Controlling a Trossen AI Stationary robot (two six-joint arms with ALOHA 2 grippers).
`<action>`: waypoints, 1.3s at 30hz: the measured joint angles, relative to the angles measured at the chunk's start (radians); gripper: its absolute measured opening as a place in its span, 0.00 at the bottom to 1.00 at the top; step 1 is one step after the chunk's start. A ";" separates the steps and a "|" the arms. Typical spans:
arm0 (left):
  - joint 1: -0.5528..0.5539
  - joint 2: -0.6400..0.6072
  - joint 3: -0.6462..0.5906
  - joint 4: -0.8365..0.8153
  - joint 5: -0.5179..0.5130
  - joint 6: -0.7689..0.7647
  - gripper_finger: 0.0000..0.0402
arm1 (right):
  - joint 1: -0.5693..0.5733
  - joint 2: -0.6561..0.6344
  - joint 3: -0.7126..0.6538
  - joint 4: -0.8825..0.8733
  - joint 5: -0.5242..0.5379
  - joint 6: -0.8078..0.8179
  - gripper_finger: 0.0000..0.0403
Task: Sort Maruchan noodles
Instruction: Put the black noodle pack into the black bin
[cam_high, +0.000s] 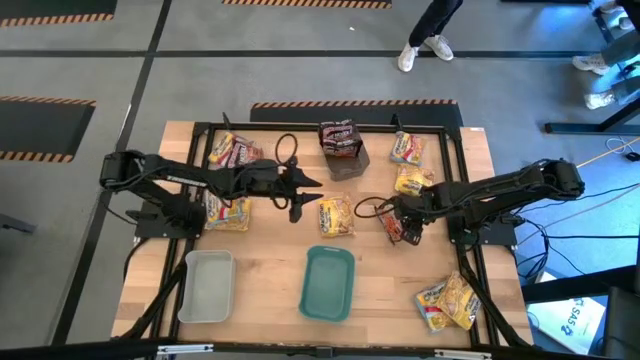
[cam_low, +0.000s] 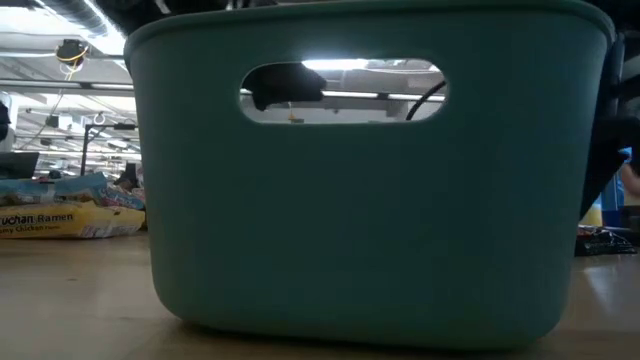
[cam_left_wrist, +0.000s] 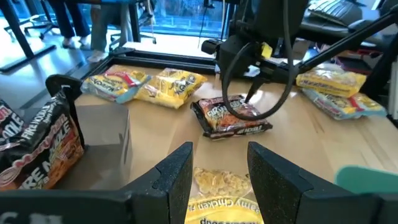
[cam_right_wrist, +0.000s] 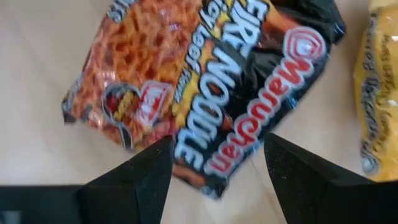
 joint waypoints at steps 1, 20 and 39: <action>0.000 0.018 0.014 -0.009 -0.001 0.000 0.37 | 0.000 0.000 -0.012 0.028 0.006 -0.007 0.58; 0.000 0.260 0.182 -0.070 0.030 -0.025 0.37 | 0.000 0.120 -0.071 0.531 0.101 -0.487 0.58; -0.018 0.485 0.482 -0.280 0.050 -0.002 0.37 | -0.056 -0.163 -0.058 0.310 0.100 -0.121 0.58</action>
